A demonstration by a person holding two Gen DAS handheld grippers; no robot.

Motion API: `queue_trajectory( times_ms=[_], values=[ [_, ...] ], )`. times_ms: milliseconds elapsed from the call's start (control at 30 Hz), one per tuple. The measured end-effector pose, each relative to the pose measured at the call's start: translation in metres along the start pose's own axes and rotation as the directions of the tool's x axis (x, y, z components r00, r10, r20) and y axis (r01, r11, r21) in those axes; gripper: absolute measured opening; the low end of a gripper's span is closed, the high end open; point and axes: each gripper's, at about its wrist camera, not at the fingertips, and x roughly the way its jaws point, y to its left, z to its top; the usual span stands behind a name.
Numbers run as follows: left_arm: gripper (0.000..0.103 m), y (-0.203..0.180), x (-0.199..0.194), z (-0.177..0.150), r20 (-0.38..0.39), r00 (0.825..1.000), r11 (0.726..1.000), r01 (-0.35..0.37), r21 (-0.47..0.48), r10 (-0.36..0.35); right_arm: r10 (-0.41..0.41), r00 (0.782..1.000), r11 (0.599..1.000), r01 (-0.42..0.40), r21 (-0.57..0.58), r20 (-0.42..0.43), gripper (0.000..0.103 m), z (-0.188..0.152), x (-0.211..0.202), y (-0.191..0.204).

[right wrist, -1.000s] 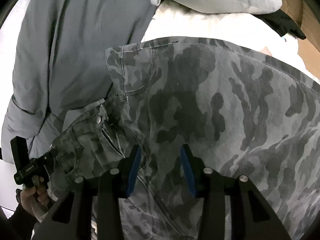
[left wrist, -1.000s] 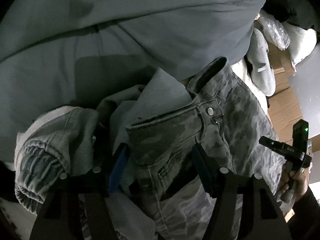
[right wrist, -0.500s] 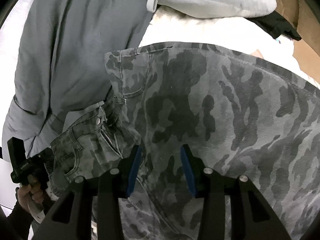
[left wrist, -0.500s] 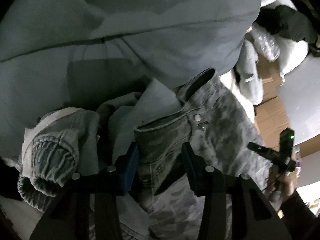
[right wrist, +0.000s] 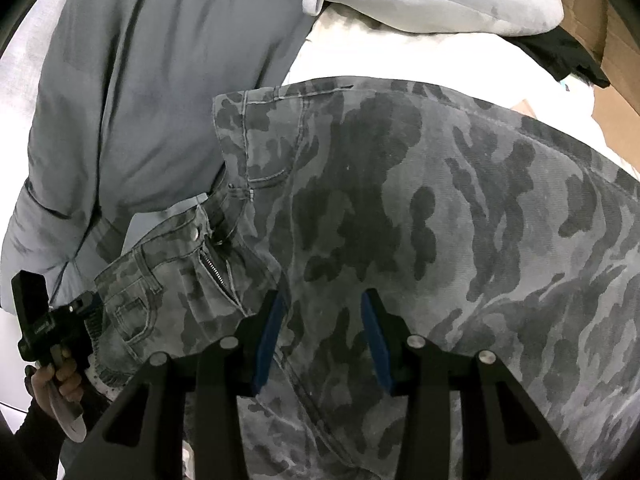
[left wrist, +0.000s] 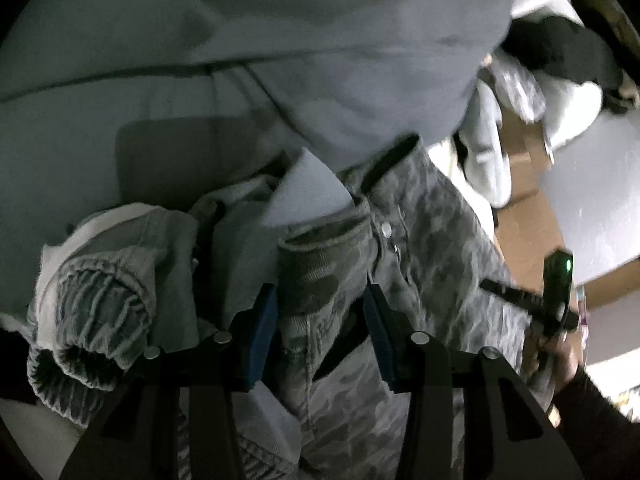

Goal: Fold clothes

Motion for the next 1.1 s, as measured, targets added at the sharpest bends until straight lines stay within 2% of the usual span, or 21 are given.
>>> queue_trajectory(
  times_ms=[133,333,367,400,500,700,900,967,1000,1033,1100],
  values=[
    [0.045,0.002,0.011,0.0,0.006,1.0,1.0,0.002,0.01,-0.002,-0.013,1.0,1.0,0.013,-0.022,0.012,0.039,0.009,-0.003,0.002],
    [0.044,0.009,0.015,-0.001,0.055,0.998,1.0,0.008,-0.029,-0.007,-0.054,0.998,0.992,0.056,-0.11,0.018,0.039,0.037,-0.006,0.011],
    [0.039,0.009,0.014,-0.002,0.062,0.998,1.0,0.007,-0.025,-0.006,-0.066,0.998,0.989,0.068,-0.128,0.018,0.039,0.044,-0.006,0.013],
    [0.027,0.01,0.015,-0.002,0.064,0.998,1.0,0.005,-0.028,-0.003,-0.075,0.997,0.987,0.077,-0.143,0.02,0.039,0.05,-0.006,0.015],
    [0.025,0.013,0.015,-0.003,0.07,0.998,0.999,-0.002,-0.035,0.004,-0.09,0.995,0.975,0.095,-0.201,0.032,0.039,0.075,-0.003,0.026],
    [0.026,0.018,0.016,-0.005,0.081,0.996,0.999,-0.015,-0.05,0.019,-0.139,0.99,0.931,0.141,-0.336,0.03,0.039,0.12,0.021,0.05],
    [0.026,0.022,0.017,-0.007,0.085,0.996,0.999,-0.016,-0.041,0.019,-0.212,0.977,0.876,0.191,-0.444,0.001,0.04,0.144,0.052,0.066],
    [0.026,0.023,0.017,-0.008,0.085,0.996,0.999,-0.015,-0.035,0.017,-0.224,0.975,0.865,0.196,-0.462,-0.006,0.05,0.15,0.06,0.069],
    [0.026,0.024,0.015,-0.008,0.083,0.996,0.999,-0.015,-0.036,0.018,-0.229,0.973,0.858,0.199,-0.473,-0.005,0.059,0.152,0.064,0.072],
    [0.026,0.023,0.014,-0.009,0.085,0.996,0.999,-0.018,-0.034,0.021,-0.232,0.973,0.849,0.201,-0.489,-0.003,0.062,0.153,0.067,0.075],
    [0.026,0.022,0.011,-0.011,0.088,0.996,0.999,-0.025,-0.031,0.028,-0.237,0.971,0.832,0.201,-0.518,-0.005,0.062,0.156,0.073,0.08]
  ],
)
